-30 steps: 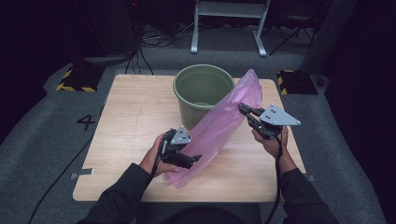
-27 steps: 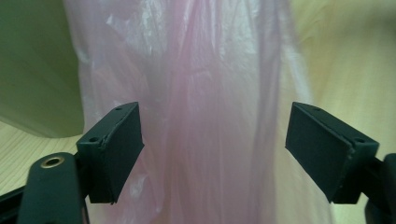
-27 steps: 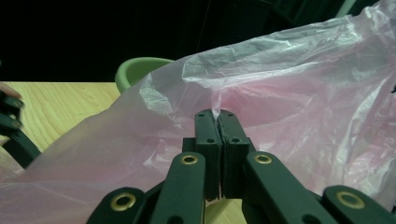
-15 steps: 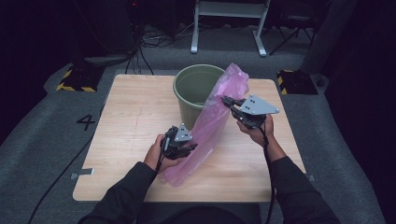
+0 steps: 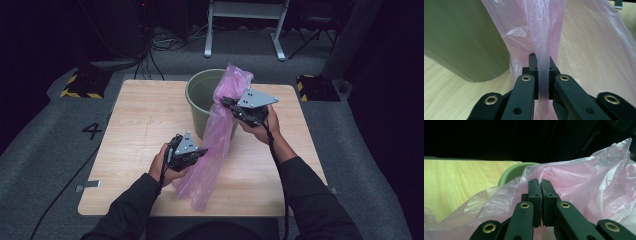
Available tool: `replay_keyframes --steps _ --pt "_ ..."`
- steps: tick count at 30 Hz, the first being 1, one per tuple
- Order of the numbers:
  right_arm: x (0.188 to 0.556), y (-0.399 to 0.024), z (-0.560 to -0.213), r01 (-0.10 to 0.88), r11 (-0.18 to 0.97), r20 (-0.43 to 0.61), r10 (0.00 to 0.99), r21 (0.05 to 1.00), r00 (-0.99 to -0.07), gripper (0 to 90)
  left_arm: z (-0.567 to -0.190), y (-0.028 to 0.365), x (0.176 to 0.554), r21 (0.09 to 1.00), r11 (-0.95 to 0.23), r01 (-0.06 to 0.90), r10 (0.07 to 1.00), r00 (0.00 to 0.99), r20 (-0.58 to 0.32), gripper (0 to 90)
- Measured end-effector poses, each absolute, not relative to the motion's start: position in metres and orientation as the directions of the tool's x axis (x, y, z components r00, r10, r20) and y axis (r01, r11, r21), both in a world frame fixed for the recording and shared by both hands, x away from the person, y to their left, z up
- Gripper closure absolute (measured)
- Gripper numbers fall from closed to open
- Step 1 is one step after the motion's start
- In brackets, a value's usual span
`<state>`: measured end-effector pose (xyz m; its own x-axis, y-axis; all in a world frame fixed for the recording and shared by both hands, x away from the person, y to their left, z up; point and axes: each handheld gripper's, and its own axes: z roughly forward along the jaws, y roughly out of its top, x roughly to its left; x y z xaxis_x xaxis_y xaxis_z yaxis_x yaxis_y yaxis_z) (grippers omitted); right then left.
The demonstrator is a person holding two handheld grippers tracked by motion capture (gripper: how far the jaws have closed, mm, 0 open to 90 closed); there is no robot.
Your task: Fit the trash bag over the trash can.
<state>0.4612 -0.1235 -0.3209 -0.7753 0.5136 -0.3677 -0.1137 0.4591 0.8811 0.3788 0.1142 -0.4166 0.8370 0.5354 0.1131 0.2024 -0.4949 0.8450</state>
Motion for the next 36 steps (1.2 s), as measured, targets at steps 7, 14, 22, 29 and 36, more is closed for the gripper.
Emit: replay_keyframes --steps 7,14,22,29,36 --pt "0.487 -0.121 -0.322 0.049 0.490 -0.227 0.487 0.870 -0.844 77.4 -0.409 0.118 0.376 0.874 -0.453 0.175 0.540 0.834 0.113 89.4" --pt "0.490 -0.128 -0.316 0.094 0.500 -0.224 0.538 0.861 -0.813 41.3 -0.405 0.123 0.377 0.879 -0.441 0.180 0.550 0.828 0.106 89.4" --pt "0.484 -0.153 -0.305 0.118 0.450 -0.184 0.572 0.885 -0.799 31.3 -0.404 0.126 0.378 0.879 -0.437 0.188 0.558 0.824 0.101 89.5" --pt "0.478 -0.163 -0.304 0.083 0.457 -0.208 0.550 0.886 -0.809 53.3 -0.402 0.133 0.378 0.885 -0.424 0.189 0.579 0.808 0.105 89.5" --pt "0.484 -0.153 -0.312 0.086 0.528 -0.236 0.512 0.845 -0.826 85.9 -0.399 0.133 0.376 0.894 -0.415 0.167 0.588 0.799 0.124 89.5"
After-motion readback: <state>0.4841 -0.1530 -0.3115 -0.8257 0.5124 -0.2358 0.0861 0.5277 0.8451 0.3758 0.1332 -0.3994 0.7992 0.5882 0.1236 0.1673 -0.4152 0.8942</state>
